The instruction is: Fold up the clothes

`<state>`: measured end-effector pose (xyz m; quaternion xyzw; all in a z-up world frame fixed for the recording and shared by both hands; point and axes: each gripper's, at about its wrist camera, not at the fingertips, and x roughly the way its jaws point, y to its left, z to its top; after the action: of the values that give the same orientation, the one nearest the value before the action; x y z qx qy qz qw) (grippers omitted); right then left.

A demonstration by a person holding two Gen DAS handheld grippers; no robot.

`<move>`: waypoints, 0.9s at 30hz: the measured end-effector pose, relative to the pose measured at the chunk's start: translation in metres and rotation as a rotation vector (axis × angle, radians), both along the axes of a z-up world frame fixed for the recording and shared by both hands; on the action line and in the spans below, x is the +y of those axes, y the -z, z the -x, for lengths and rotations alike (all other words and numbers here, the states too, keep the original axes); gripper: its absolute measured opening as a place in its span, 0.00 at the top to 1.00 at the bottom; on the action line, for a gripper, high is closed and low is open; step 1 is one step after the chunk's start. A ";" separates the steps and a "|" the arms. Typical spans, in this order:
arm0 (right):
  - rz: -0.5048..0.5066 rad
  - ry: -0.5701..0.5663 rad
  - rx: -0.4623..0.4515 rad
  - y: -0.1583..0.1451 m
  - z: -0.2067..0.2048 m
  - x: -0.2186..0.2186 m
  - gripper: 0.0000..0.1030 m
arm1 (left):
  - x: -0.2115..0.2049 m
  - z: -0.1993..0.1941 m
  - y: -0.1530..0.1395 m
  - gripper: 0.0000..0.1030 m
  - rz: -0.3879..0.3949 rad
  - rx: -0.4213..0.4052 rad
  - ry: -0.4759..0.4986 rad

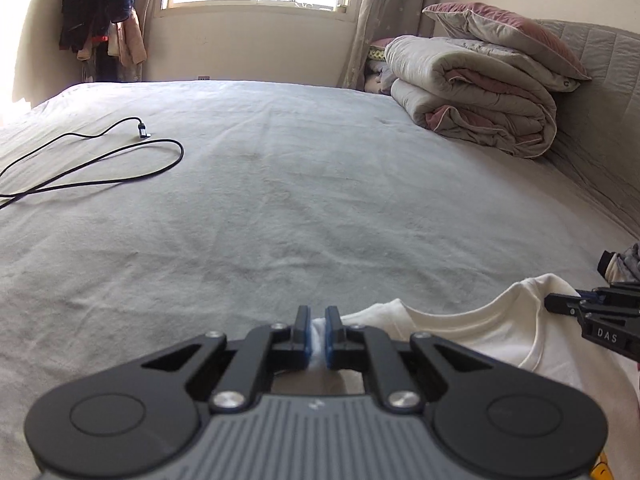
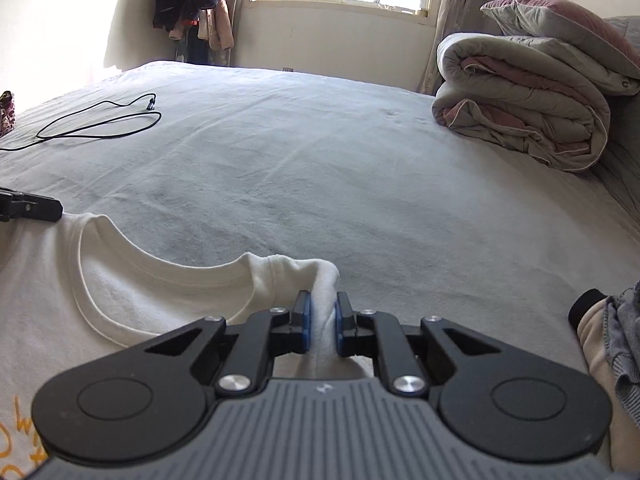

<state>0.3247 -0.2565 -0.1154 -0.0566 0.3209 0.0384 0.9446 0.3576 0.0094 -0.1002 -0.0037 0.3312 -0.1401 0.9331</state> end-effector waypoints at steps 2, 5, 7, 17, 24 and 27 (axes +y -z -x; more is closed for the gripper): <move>0.001 0.010 0.025 0.005 -0.005 -0.001 0.82 | -0.001 -0.001 0.008 0.88 -0.019 0.014 -0.025; -0.046 0.014 0.026 -0.003 -0.002 -0.010 0.56 | 0.010 0.003 0.001 0.81 0.031 0.017 -0.060; -0.092 0.013 0.031 -0.010 0.001 -0.018 0.56 | 0.024 0.010 -0.009 0.70 0.068 0.006 -0.078; -0.228 -0.039 0.035 -0.025 0.020 -0.006 0.56 | 0.126 0.052 -0.020 0.57 0.028 0.070 -0.154; -0.253 -0.075 0.024 -0.030 0.025 0.024 0.56 | 0.190 0.088 -0.013 0.57 0.013 0.157 -0.186; -0.251 -0.093 0.009 -0.035 0.026 0.037 0.56 | 0.216 0.106 -0.019 0.57 0.013 0.157 -0.209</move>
<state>0.2984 -0.2196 -0.0806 0.0471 0.3150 0.1224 0.9400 0.2516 0.2256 -0.0815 -0.0550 0.4001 -0.0436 0.9138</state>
